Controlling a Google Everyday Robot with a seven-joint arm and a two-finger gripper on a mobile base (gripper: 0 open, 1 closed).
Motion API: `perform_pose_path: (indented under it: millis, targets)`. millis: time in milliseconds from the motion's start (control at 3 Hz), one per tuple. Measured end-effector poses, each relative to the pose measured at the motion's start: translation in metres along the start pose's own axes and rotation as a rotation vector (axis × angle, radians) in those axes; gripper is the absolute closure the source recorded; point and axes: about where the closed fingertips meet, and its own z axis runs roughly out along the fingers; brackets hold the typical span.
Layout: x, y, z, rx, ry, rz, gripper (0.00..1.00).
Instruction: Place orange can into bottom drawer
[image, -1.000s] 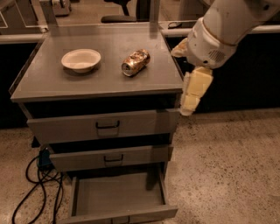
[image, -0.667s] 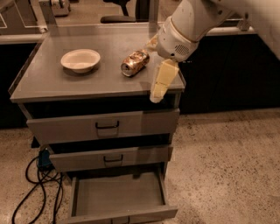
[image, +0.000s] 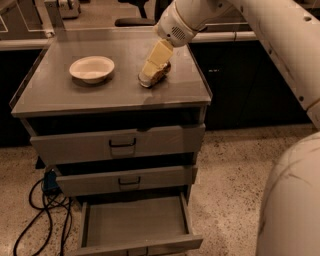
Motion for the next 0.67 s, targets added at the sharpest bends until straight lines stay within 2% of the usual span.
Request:
perform_pose_path:
  millis: [333, 667]
  targets:
    - [0.0, 0.0, 0.0, 0.0, 0.0, 0.0, 0.0]
    - [0.011, -0.01, 0.003, 0.016, -0.004, 0.04, 0.0]
